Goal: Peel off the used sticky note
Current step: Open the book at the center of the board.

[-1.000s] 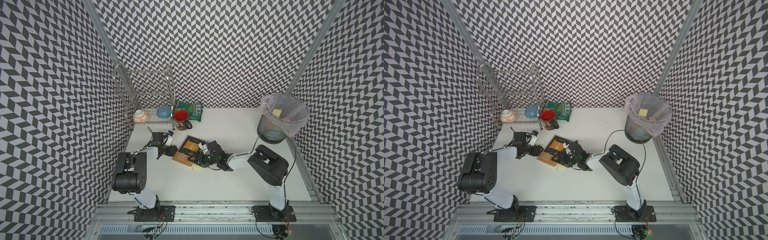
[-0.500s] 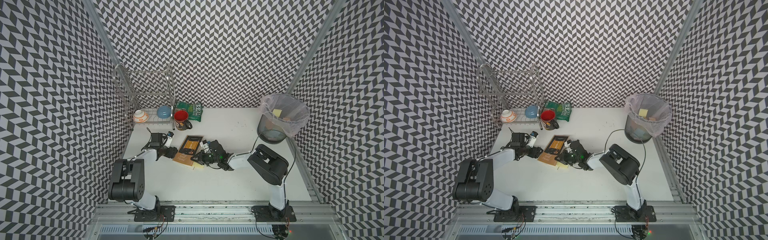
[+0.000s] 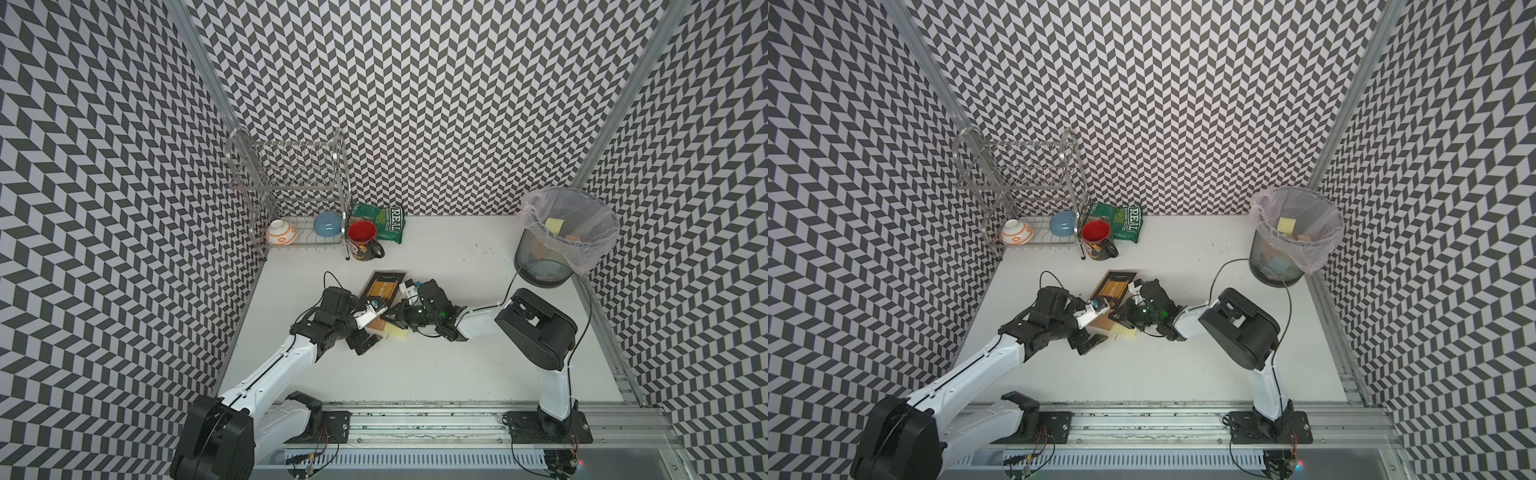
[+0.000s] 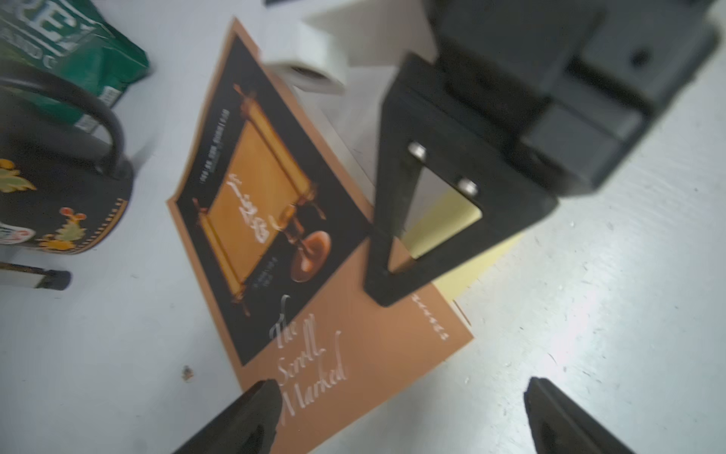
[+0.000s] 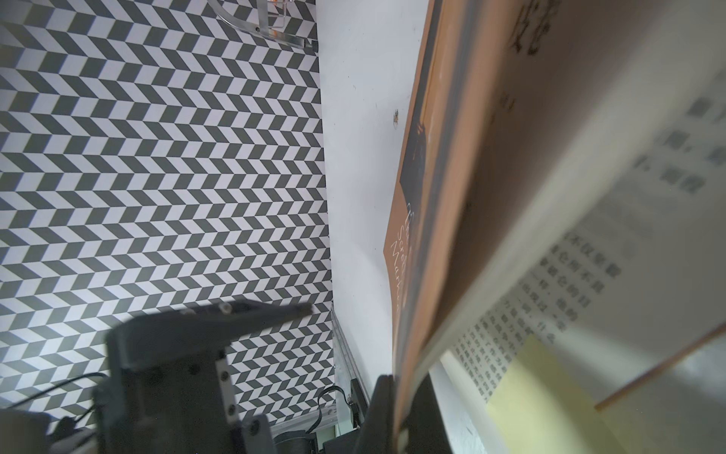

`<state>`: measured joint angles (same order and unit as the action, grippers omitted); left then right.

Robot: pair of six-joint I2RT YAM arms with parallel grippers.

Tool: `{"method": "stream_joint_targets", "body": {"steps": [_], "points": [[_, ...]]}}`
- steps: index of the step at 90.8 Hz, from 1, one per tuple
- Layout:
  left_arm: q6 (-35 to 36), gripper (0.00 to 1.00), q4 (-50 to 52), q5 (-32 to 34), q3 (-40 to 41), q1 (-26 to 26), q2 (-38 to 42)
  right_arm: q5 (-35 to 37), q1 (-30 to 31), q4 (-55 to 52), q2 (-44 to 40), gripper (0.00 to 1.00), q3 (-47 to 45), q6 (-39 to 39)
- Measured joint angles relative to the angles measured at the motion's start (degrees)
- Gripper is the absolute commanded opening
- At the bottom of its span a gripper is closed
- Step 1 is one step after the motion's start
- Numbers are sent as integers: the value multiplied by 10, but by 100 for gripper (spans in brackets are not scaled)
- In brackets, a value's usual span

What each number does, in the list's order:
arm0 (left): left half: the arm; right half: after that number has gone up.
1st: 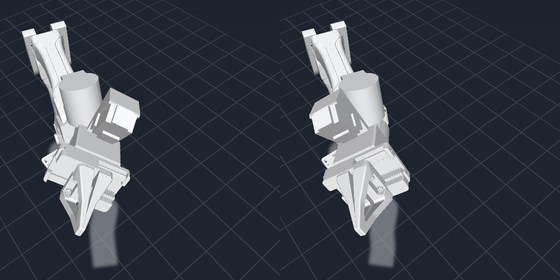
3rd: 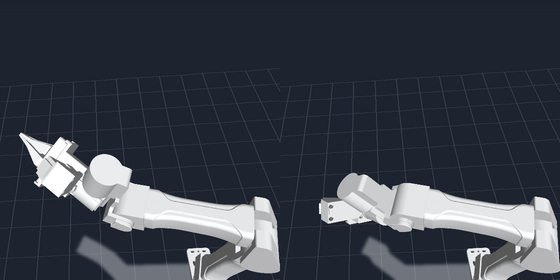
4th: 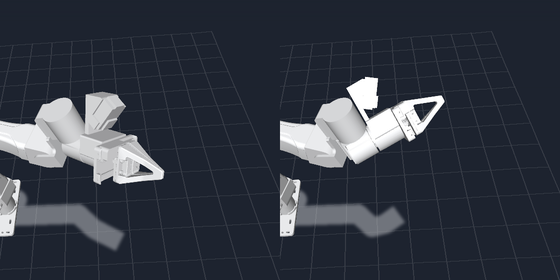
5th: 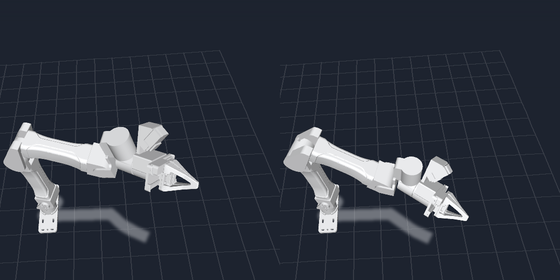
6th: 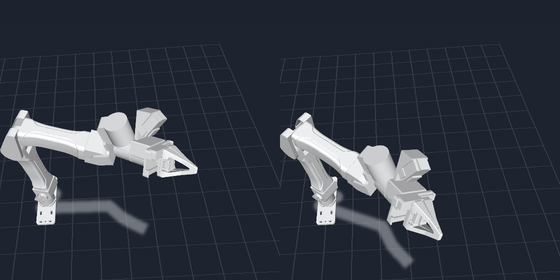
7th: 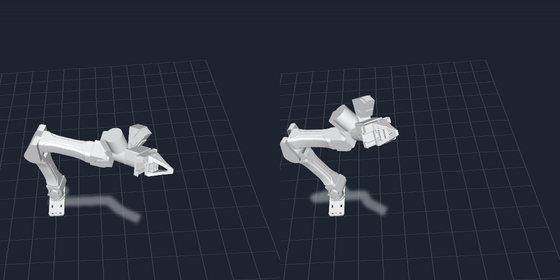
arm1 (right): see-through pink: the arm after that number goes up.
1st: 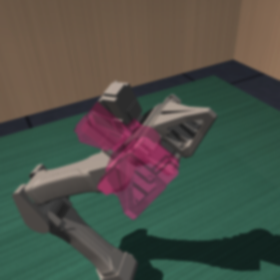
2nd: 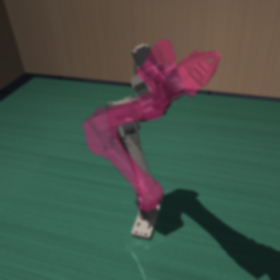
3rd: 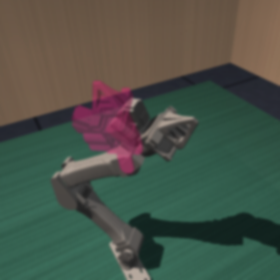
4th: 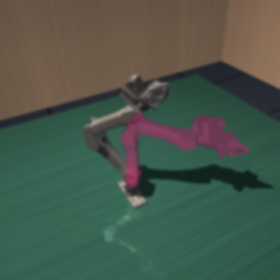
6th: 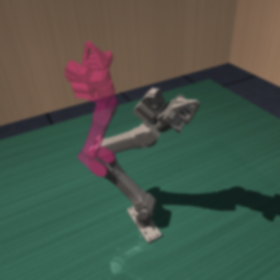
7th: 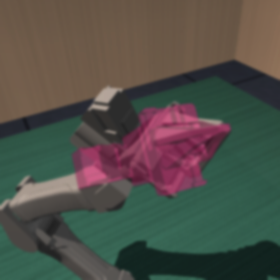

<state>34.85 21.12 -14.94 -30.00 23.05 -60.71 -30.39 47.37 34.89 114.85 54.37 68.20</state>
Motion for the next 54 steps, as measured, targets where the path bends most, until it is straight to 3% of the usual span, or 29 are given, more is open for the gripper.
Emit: {"method": "stream_joint_targets", "body": {"steps": [17,37,54], "points": [[-17,100,-69,85,47,47,18,-5,0,6,0,0,0,9],[-30,96,-169,160,83,51,35,-10,0,14,0,0,0,16],[-29,95,-205,184,103,51,33,-14,0,16,0,0,0,18]]}}
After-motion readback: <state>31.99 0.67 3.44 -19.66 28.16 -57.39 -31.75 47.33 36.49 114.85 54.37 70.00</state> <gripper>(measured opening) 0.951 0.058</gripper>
